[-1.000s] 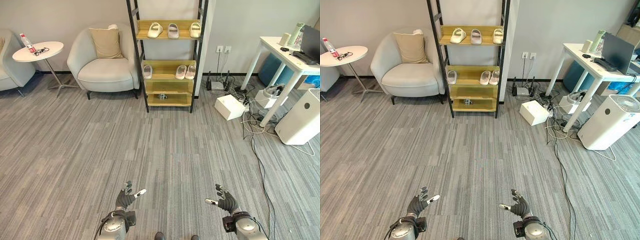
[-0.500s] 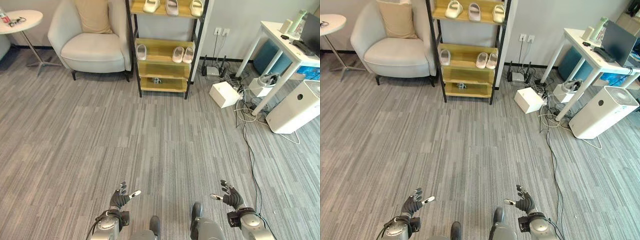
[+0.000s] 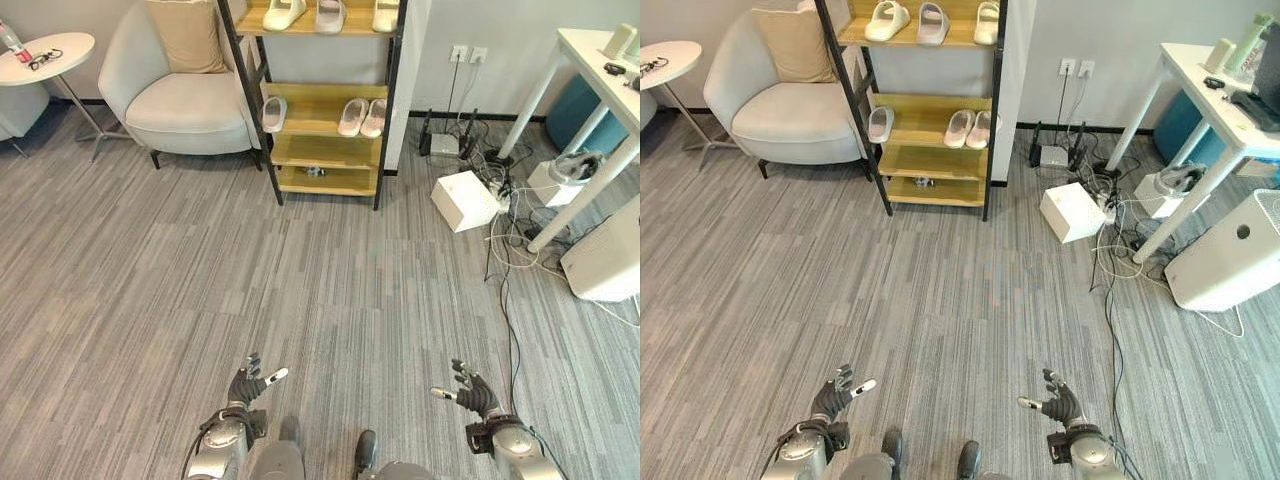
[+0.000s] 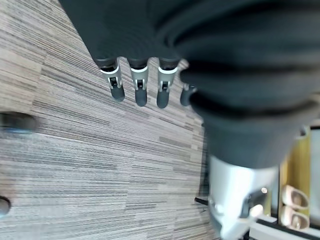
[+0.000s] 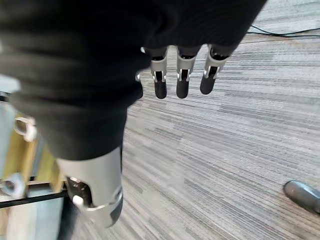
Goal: Arrange the slippers neatly on the shoe rack.
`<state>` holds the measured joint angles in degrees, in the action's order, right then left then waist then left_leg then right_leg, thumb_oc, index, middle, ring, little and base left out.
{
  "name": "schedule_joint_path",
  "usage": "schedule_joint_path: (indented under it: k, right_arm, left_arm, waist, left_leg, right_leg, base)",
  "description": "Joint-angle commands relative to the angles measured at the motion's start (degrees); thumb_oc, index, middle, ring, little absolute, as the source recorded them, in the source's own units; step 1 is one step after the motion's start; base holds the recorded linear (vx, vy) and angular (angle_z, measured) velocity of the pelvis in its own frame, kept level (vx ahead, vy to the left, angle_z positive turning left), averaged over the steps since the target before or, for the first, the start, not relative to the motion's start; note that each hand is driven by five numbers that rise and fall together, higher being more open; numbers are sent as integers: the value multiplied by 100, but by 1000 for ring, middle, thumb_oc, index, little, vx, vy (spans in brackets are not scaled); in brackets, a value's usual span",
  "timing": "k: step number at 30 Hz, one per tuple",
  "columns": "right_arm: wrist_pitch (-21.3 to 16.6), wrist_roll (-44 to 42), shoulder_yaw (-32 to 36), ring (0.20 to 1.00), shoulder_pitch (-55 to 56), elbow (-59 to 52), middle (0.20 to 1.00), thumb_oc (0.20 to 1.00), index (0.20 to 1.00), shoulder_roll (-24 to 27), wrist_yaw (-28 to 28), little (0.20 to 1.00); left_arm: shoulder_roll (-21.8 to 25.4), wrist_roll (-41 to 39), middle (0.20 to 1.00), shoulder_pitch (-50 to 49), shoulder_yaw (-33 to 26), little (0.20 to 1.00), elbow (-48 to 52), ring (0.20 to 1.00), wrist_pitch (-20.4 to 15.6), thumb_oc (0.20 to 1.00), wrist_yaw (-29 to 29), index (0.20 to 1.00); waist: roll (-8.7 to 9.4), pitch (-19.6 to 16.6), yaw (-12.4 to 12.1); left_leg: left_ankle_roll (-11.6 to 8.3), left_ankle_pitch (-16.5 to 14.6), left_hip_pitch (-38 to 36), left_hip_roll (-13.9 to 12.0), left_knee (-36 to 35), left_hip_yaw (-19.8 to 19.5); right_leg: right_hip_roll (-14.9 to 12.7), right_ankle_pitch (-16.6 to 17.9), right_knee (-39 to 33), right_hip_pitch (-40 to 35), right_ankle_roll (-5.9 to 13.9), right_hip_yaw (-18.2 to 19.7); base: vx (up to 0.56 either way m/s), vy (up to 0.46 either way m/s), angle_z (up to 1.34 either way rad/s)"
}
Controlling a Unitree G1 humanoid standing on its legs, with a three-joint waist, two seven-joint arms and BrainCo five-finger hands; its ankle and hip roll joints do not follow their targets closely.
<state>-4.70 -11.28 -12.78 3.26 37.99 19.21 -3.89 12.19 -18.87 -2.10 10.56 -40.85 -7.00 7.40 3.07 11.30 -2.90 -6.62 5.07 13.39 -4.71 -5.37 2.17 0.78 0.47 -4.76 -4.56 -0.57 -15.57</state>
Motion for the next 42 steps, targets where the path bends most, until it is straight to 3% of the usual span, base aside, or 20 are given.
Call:
schedule_joint_path:
  k: [1,5,7,11,13,17,18,20,24,25,28,29,30,31,33,35,37,39,40,42]
  right_arm:
    - [-199,18,113,1000,33,-513,1000,1000,1000,121,-29,1000]
    - [-163,64,60,1000,61,-545,1000,1000,1000,-47,7,1000]
    - [-154,79,-50,1000,-26,-556,1000,1000,1000,-139,9,1000]
    - [-129,94,-104,1000,-54,-580,1000,1000,1000,-204,38,1000]
    - [-132,73,-97,1000,-40,-665,1000,1000,1000,-205,60,1000]
    - [-130,105,20,1000,115,-833,1000,1000,1000,-168,24,1000]
    - [-127,125,42,1000,160,-863,1000,1000,1000,-167,21,1000]
    - [-134,116,46,1000,222,-801,1000,1000,1000,-161,54,1000]
    - [-166,41,20,1000,219,-838,1000,1000,1000,-71,72,1000]
    - [-201,-28,-5,1000,179,-793,1000,1000,1000,22,81,1000]
    - [-189,-79,26,1000,177,-820,1000,1000,1000,97,98,1000]
    - [-174,-108,131,1000,249,-838,1000,1000,1000,158,108,1000]
    - [-178,-91,169,1000,278,-769,1000,1000,1000,169,75,1000]
    - [-178,-91,170,1000,278,-769,1000,1000,1000,169,75,1000]
    - [-192,-61,204,1000,266,-719,1000,1000,1000,188,5,1000]
    - [-182,-59,215,1000,265,-717,1000,1000,1000,196,5,1000]
    - [-139,-9,195,1000,271,-773,1000,1000,1000,204,62,1000]
    - [-93,73,222,1000,276,-718,1000,1000,1000,111,64,1000]
    - [-93,74,222,1000,277,-719,1000,1000,1000,109,64,1000]
    - [-107,11,171,1000,174,-712,1000,1000,1000,-27,60,1000]
  left_arm:
    - [89,80,1000,89,-49,1000,268,1000,-193,1000,45,1000]
    - [106,131,1000,80,-65,1000,272,1000,-181,1000,70,1000]
    - [203,147,1000,181,-52,1000,319,1000,-163,1000,103,1000]
    - [302,179,1000,235,-33,1000,400,1000,-144,1000,91,1000]
    - [316,163,1000,301,-58,1000,332,1000,-148,1000,107,1000]
    - [347,218,1000,391,-97,1000,294,1000,-147,1000,119,1000]
    - [336,231,1000,391,-104,1000,312,1000,-155,1000,123,1000]
    - [308,249,1000,370,-118,1000,240,1000,-161,1000,102,1000]
    - [272,139,1000,373,-160,1000,214,1000,-157,1000,98,1000]
    - [237,53,1000,416,-177,1000,169,1000,-177,1000,125,1000]
    - [220,-42,1000,471,-170,1000,149,1000,-202,1000,146,1000]
    - [179,-83,1000,465,-187,1000,104,1000,-193,1000,165,1000]
    - [158,-35,1000,429,-164,1000,65,1000,-188,1000,187,1000]
    - [158,-35,1000,429,-164,1000,65,1000,-188,1000,187,1000]
    - [145,-6,1000,444,-180,1000,-23,1000,-182,1000,223,1000]
    - [144,-6,1000,448,-185,1000,-41,1000,-178,1000,224,1000]
    - [136,-50,1000,434,-235,1000,-31,1000,-179,1000,225,1000]
    - [90,-45,1000,410,-193,1000,-51,1000,-167,1000,196,1000]
    - [93,-45,1000,409,-192,1000,-50,1000,-167,1000,196,1000]
    - [180,-54,1000,394,-161,1000,72,1000,-175,1000,174,1000]
  waist:
    - [-64,-137,-134]
    - [102,-231,-179]
    - [189,-119,-232]
    - [161,55,-186]
    - [118,131,-107]
    - [176,195,185]
    - [188,170,211]
    - [199,30,219]
    - [165,-45,229]
    - [150,4,199]
    - [145,63,188]
    - [198,23,167]
    - [160,-25,96]
    - [160,-22,94]
    - [85,-43,40]
    - [84,-40,12]
    - [52,-118,-5]
    - [151,-196,-19]
    - [160,-202,-26]
    - [314,-134,-113]
  left_leg:
    - [159,465,-426,221,131,248]
    - [391,222,-588,367,242,427]
    - [608,51,-716,480,252,521]
    - [755,-181,-1060,545,201,544]
    - [707,-247,-1245,500,107,559]
    - [489,-517,-1798,421,37,424]
    - [463,-553,-1865,402,37,401]
    - [346,-684,-2034,269,80,391]
    - [200,-622,-1945,4,695,307]
    - [111,-440,-1685,9,1466,139]
    - [98,-303,-1453,69,1791,11]
    - [177,-386,-1133,40,1245,217]
    - [136,-66,-857,-98,724,348]
    - [136,-63,-863,-98,720,350]
    - [-33,566,-416,-359,138,631]
    - [-77,639,-376,-409,99,678]
    - [-70,617,-449,-472,127,875]
    - [121,335,-457,-241,416,951]
    - [126,320,-445,-235,436,960]
    - [348,24,-429,-13,704,1053]
  right_leg:
    - [-577,-74,104,-284,778,387]
    - [-909,-137,525,-290,905,613]
    - [-1107,198,1372,165,1007,688]
    - [-1256,621,2213,732,1013,643]
    - [-1246,606,1917,1085,960,443]
    - [-1127,1060,547,1403,1163,134]
    - [-1121,1114,498,1397,1181,137]
    - [-1035,953,383,1166,1100,84]
    - [-808,731,353,925,902,38]
    - [-710,606,366,750,737,5]
    - [-684,489,358,598,662,-41]
    - [-749,380,239,393,730,-50]
    - [-740,269,170,226,765,-55]
    - [-740,269,169,223,765,-54]
    - [-735,140,67,-34,810,-61]
    - [-764,121,29,-132,840,-39]
    - [-907,32,11,-331,941,-22]
    - [-1280,126,206,-370,1086,47]
    - [-1292,123,213,-359,1092,56]
    - [-1621,571,787,-84,1164,269]
  base:
    - [444,232,-34]
    - [300,212,-46]
    - [178,202,-36]
    - [145,110,0]
    - [227,-4,28]
    - [325,-155,7]
    - [312,-214,25]
    - [301,-267,39]
    - [168,-208,18]
    - [148,-223,8]
    - [184,-106,2]
    - [413,65,9]
    - [381,80,16]
    - [252,105,16]
    - [274,163,-9]
    - [336,267,-5]
    - [432,418,-22]
    - [282,308,-13]
    - [161,195,-10]
    - [177,303,-10]
